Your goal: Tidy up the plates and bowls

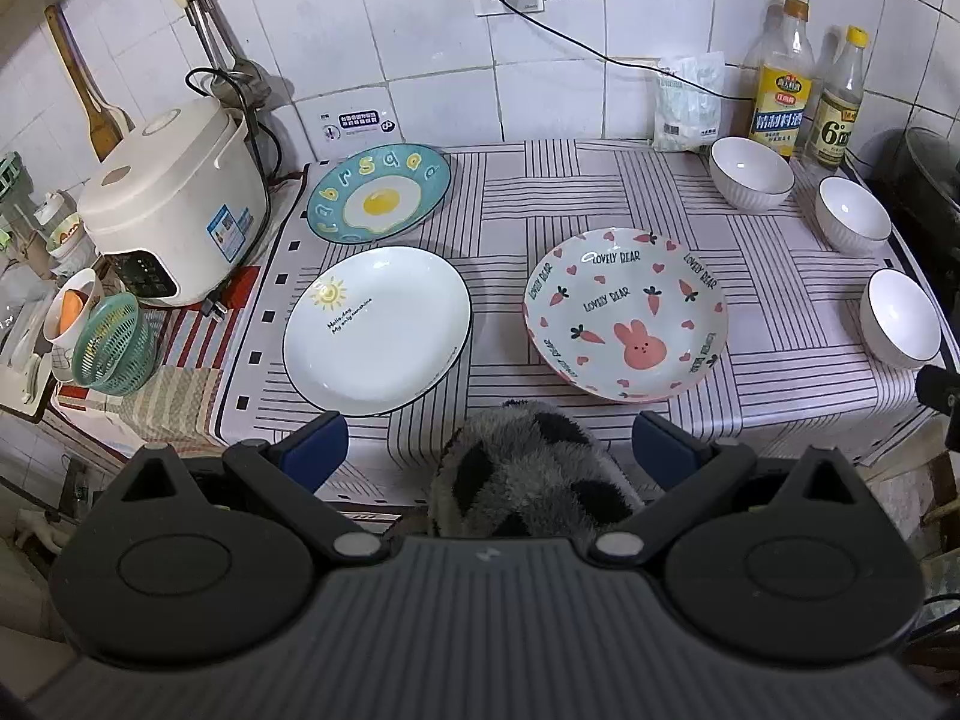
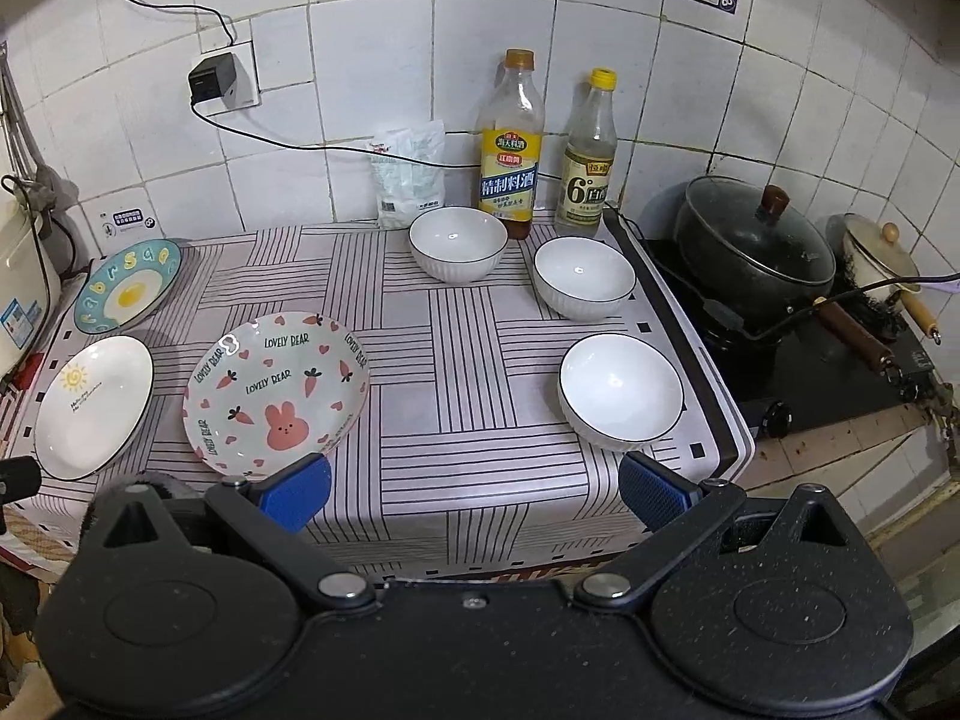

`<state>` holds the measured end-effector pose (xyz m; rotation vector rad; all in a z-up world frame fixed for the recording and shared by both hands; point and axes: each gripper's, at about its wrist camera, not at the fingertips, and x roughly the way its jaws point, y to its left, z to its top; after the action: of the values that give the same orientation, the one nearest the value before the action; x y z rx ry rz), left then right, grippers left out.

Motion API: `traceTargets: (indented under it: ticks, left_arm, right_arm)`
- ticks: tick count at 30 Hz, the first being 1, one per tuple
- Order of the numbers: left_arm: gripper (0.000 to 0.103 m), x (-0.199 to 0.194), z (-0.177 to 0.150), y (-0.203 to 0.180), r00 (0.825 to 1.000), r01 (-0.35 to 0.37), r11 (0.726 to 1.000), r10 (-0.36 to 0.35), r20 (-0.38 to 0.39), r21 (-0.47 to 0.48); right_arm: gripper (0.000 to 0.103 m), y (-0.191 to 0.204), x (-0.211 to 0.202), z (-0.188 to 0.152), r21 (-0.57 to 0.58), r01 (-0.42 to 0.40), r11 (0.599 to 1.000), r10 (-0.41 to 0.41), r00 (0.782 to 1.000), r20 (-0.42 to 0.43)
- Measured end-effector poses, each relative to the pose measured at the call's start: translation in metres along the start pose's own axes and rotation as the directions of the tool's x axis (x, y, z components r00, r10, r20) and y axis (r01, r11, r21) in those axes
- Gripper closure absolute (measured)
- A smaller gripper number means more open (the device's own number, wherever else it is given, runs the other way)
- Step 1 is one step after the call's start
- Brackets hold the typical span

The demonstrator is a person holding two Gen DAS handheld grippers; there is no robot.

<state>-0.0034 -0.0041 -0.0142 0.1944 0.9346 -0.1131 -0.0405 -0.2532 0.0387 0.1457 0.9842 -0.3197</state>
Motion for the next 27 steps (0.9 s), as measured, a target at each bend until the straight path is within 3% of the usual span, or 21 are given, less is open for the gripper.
traceTargets:
  ticks: [4,8,13,18,20,23,27]
  left_arm:
    - [0.001,-0.002,-0.001,0.005,0.999,0.020,0.999,-0.018,0.030,-0.038]
    - [0.001,-0.002,-0.001,0.019,0.991,0.115,0.986,-0.106,0.080,-0.120]
    - [0.000,0.006,0.013,0.017,0.991,0.083,0.994,-0.076,0.113,-0.063]
    - [0.002,0.036,0.031,0.016,0.991,0.105,0.994,-0.101,0.089,-0.035]
    - [0.002,0.054,0.035,0.014,0.990,0.113,0.994,-0.112,0.083,-0.007]
    - [0.007,0.080,0.038,0.013,0.983,0.172,0.985,-0.174,0.051,0.033]
    - [0.012,0.117,0.038,0.017,0.980,0.197,0.980,-0.197,-0.018,0.025]
  right_arm:
    - [0.000,0.001,0.001,0.000,-0.015,-0.004,1.000,0.004,1.000,-0.003]
    - [0.000,0.001,-0.004,0.000,-0.026,-0.034,0.999,0.035,0.999,0.030]
    - [0.000,0.004,-0.013,0.002,-0.093,-0.071,0.993,0.084,0.986,0.144]
    - [0.000,0.012,-0.007,0.006,-0.213,-0.107,0.971,0.163,0.950,0.267]
    - [0.000,0.019,0.009,0.008,-0.270,-0.080,0.960,0.157,0.947,0.280]
    - [0.000,0.023,0.039,0.009,-0.306,-0.139,0.942,0.226,0.936,0.271]
    - [0.000,0.021,0.077,0.001,-0.296,-0.263,0.918,0.356,0.875,0.328]
